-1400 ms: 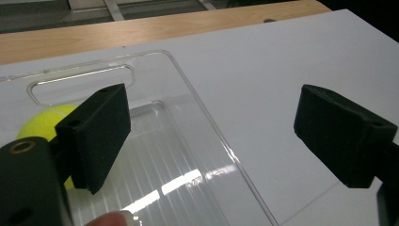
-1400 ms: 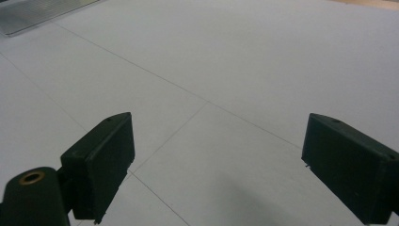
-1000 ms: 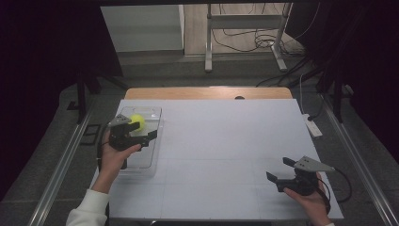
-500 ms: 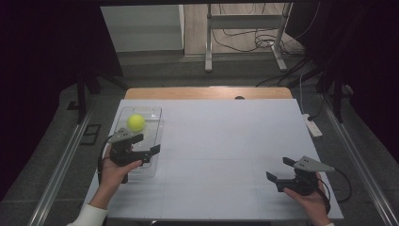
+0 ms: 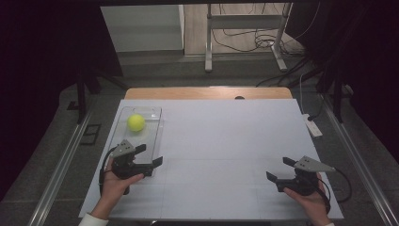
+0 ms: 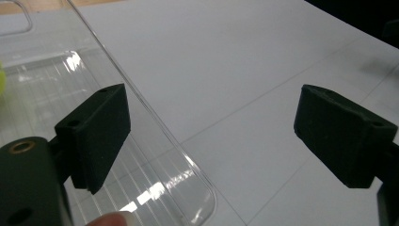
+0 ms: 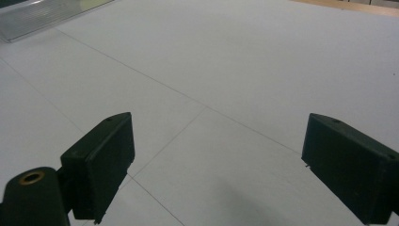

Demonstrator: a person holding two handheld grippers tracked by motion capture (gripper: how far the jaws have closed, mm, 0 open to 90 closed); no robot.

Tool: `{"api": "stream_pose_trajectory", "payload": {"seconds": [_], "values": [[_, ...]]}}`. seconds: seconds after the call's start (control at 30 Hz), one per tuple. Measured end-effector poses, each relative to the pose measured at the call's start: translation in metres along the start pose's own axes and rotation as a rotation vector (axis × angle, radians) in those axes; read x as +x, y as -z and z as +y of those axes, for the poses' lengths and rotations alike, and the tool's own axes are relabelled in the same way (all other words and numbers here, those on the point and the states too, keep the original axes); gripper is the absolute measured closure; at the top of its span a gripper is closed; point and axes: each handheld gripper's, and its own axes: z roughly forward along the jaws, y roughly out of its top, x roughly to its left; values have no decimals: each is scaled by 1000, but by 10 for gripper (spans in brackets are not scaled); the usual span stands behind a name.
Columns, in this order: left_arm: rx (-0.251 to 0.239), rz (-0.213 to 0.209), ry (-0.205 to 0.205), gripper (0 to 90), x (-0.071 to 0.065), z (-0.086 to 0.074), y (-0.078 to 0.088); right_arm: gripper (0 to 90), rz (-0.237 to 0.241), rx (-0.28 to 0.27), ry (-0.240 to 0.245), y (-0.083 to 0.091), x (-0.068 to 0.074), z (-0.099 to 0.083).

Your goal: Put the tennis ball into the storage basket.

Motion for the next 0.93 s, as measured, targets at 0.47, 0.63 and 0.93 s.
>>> {"api": "stream_pose_trajectory", "payload": {"seconds": [0.47,0.63,0.93], "values": [[22,8,-38,126,-8,-10,-5,102,-3,-3,8,1,0,1],[25,8,-46,126,-10,-11,-6,102,-4,-8,8,2,0,2],[30,7,-50,124,-11,-11,-7,102,6,-14,-3,0,-1,2]]}}
